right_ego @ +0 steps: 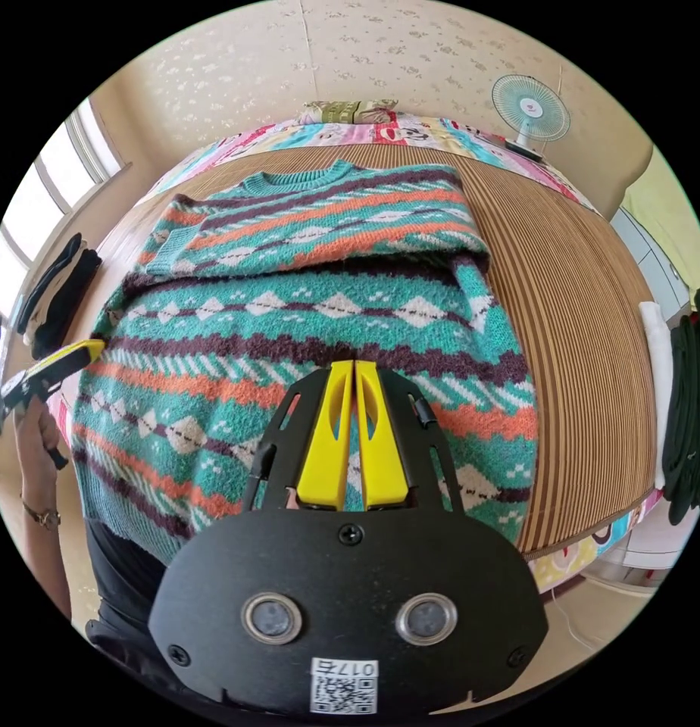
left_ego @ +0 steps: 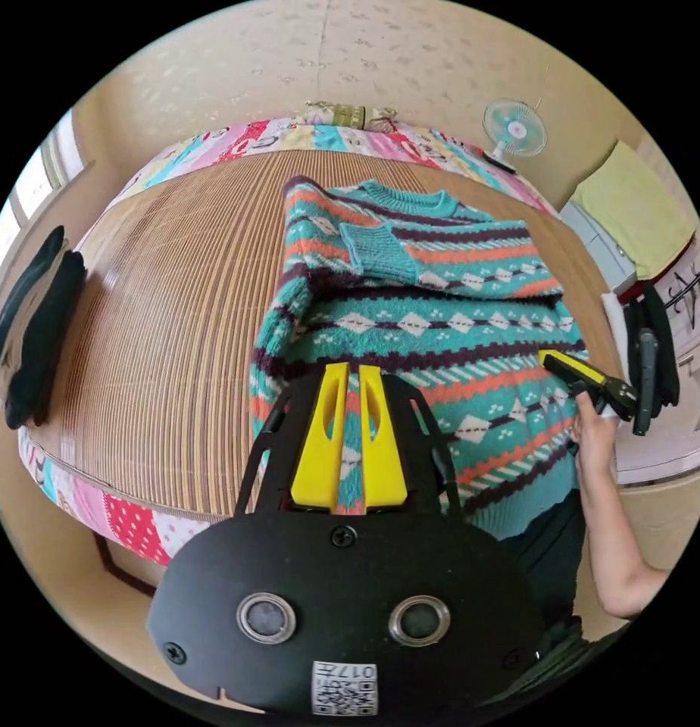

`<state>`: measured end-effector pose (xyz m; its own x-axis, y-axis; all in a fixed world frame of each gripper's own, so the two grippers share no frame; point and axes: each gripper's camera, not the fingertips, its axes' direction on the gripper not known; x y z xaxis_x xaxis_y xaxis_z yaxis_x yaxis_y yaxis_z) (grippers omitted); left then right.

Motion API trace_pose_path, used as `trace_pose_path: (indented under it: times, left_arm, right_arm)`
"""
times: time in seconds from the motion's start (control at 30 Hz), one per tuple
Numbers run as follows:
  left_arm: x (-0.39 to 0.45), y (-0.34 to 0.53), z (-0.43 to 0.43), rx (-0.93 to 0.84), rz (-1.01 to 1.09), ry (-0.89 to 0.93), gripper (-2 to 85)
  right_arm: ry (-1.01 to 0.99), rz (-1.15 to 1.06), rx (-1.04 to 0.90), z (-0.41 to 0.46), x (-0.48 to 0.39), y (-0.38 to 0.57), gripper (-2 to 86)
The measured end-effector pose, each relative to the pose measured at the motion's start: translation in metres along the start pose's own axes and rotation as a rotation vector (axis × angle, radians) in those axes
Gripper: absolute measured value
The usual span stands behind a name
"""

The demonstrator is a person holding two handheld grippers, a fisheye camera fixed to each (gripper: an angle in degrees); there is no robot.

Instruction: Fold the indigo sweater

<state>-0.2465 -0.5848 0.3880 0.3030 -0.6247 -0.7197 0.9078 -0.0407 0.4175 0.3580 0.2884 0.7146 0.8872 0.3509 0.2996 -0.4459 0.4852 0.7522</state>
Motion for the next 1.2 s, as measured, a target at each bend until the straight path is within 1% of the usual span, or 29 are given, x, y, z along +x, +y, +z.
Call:
trace_pose_path:
  times: [0.03, 0.1, 0.17, 0.23, 0.33, 0.37, 0.4, 0.47, 0.53, 0.6, 0.7, 0.73, 0.8, 0.87, 0.9, 0.93, 0.97, 1.0, 1.03, 1.07, 1.1, 1.13, 1.17, 1.2]
  left_arm:
    - [-0.007, 0.012, -0.007, 0.023, -0.014, 0.023, 6.6]
    - [-0.036, 0.065, -0.028, 0.085, -0.090, 0.071, 10.5]
    - [-0.056, 0.104, -0.037, 0.096, -0.154, 0.071, 12.1]
    - [-0.073, 0.136, -0.040, 0.075, -0.222, 0.066, 13.8]
    - [-0.094, 0.166, -0.028, -0.015, -0.273, 0.159, 15.7]
    - [-0.100, 0.173, -0.020, -0.050, -0.283, 0.219, 15.7]
    - [-0.102, 0.177, -0.012, -0.077, -0.274, 0.283, 14.4]
    - [-0.106, 0.178, -0.002, -0.113, -0.253, 0.344, 11.7]
    - [-0.113, 0.177, 0.004, -0.146, -0.273, 0.341, 9.9]
    - [-0.127, 0.176, 0.004, -0.151, -0.277, 0.348, 5.8]
    - [-0.148, 0.177, 0.006, -0.158, -0.274, 0.432, 4.9]
    - [-0.153, 0.177, 0.006, -0.162, -0.269, 0.461, 4.8]
    - [-0.173, 0.178, 0.006, -0.158, -0.252, 0.591, 4.6]
    - [-0.191, 0.180, 0.003, -0.139, -0.254, 0.681, 4.4]
    - [-0.201, 0.180, 0.002, -0.128, -0.239, 0.732, 4.3]
    - [-0.205, 0.179, 0.000, -0.122, -0.229, 0.755, 4.3]
    - [-0.214, 0.178, -0.002, -0.105, -0.207, 0.815, 4.2]
    - [-0.223, 0.178, -0.005, -0.075, -0.201, 0.913, 4.1]
    - [-0.229, 0.179, -0.006, -0.054, -0.202, 0.972, 4.1]
    - [-0.239, 0.181, -0.012, 0.004, -0.211, 1.062, 4.0]
    - [-0.245, 0.184, -0.023, 0.069, -0.192, 1.104, 4.0]
    - [-0.247, 0.184, -0.030, 0.103, -0.169, 1.118, 4.0]
    - [-0.249, 0.186, -0.047, 0.185, -0.101, 1.150, 4.0]
    - [-0.251, 0.188, -0.065, 0.273, -0.031, 1.190, 4.0]
  right_arm:
    - [-0.002, 0.001, 0.007, 0.000, 0.001, 0.002, 0.6]
    - [-0.002, 0.002, 0.007, 0.001, 0.002, 0.002, 0.7]
    - [0.000, 0.002, 0.006, 0.001, 0.003, 0.002, 0.7]
    - [0.005, -0.001, 0.009, 0.001, 0.006, 0.003, 0.8]
    - [0.010, -0.003, 0.006, 0.000, 0.011, 0.003, 1.1]
    - [0.008, -0.002, 0.001, -0.001, 0.013, 0.003, 1.2]
    - [-0.005, -0.001, -0.009, -0.006, 0.017, 0.004, 1.4]
    - [-0.051, 0.026, -0.022, -0.020, 0.029, 0.012, 2.0]
    - [-0.162, 0.084, 0.016, -0.049, 0.056, 0.042, 3.9]
    - [-0.201, 0.126, 0.055, -0.075, 0.081, 0.076, 6.7]
    - [-0.146, 0.235, 0.074, -0.109, 0.125, 0.136, 11.3]
    - [-0.136, 0.241, 0.060, -0.117, 0.137, 0.155, 12.3]
    - [-0.164, 0.252, -0.002, -0.115, 0.153, 0.175, 12.4]
    - [-0.274, 0.272, -0.096, -0.099, 0.172, 0.187, 10.6]
    - [-0.358, 0.275, -0.134, -0.086, 0.184, 0.193, 7.3]
    - [-0.442, 0.284, -0.157, -0.078, 0.194, 0.198, 5.2]
    - [-0.477, 0.309, -0.163, -0.078, 0.200, 0.200, 4.7]
    - [-0.563, 0.343, -0.146, -0.084, 0.212, 0.205, 4.1]
    - [-0.709, 0.328, -0.070, -0.101, 0.223, 0.211, 3.6]
    - [-0.801, 0.308, -0.006, -0.112, 0.229, 0.214, 3.4]
    - [-1.009, 0.241, 0.180, -0.138, 0.242, 0.223, 3.0]
    - [-1.193, 0.160, 0.326, -0.160, 0.254, 0.230, 2.8]
    - [-1.261, 0.116, 0.365, -0.169, 0.259, 0.232, 2.7]
    - [-1.355, 0.016, 0.434, -0.189, 0.266, 0.233, 2.6]
